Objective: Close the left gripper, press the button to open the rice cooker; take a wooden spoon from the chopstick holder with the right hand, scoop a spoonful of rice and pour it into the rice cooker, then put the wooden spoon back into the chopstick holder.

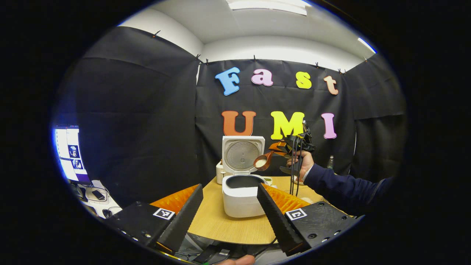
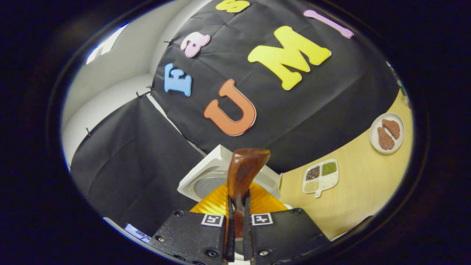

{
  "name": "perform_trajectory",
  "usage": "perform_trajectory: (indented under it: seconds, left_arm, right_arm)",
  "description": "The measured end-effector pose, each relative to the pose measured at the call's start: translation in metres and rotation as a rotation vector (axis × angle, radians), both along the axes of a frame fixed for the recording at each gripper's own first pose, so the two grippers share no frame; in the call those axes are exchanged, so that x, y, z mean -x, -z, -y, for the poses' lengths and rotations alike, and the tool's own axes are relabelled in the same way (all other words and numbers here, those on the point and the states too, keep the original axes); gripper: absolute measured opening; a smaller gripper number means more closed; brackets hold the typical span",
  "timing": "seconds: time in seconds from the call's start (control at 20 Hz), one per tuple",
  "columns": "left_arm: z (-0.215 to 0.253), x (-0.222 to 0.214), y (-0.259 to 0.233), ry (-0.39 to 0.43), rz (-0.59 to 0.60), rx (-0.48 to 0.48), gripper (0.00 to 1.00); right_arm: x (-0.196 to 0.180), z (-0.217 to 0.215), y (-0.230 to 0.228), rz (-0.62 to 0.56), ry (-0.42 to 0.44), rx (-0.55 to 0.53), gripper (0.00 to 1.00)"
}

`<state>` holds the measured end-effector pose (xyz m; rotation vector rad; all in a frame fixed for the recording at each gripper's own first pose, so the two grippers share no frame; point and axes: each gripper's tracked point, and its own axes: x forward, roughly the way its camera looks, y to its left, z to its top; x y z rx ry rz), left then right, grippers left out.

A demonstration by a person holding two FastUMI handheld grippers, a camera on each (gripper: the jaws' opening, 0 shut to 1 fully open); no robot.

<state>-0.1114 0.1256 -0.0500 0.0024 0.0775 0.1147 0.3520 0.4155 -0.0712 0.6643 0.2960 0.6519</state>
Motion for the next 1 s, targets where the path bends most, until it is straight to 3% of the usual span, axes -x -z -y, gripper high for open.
perform_trajectory:
  seconds: [0.55,1.0]
  left_arm:
    - [-0.008,0.002,0.011,-0.015,-0.018,0.002,0.94]
    - [-0.008,0.0,0.012,-0.008,-0.021,-0.006,0.94]
  right_arm:
    - [0.026,-0.05,-0.01,0.378,0.005,0.361,0.14]
    - [0.077,-0.091,-0.004,0.667,-0.138,0.586,0.14]
